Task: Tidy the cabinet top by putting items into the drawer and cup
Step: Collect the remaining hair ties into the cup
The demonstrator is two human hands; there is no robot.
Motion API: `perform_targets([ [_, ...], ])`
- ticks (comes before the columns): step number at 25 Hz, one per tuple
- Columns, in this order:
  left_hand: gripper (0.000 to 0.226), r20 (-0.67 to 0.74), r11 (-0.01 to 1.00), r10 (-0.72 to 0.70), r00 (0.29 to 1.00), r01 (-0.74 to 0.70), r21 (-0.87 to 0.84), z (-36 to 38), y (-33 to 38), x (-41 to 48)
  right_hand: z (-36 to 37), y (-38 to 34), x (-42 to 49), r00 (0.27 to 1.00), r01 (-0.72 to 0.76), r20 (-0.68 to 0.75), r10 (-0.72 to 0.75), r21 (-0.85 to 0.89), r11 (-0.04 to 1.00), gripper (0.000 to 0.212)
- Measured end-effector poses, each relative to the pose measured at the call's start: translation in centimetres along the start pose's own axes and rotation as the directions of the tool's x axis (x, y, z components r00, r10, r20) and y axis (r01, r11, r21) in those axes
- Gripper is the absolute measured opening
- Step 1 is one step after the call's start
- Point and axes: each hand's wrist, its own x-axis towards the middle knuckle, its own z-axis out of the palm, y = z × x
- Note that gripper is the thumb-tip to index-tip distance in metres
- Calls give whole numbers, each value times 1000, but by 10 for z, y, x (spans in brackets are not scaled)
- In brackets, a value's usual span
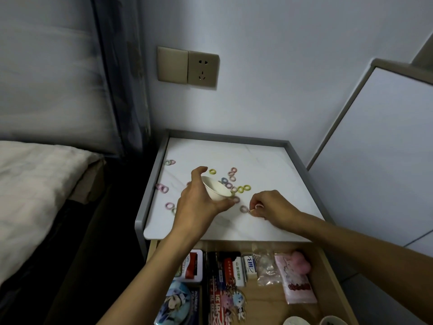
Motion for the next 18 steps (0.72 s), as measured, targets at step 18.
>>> perform_targets([
  [18,96,31,1000,15,999,-15,-9,-2,11,9,-35,-47,8,973,169,-219,-74,453,875,12],
])
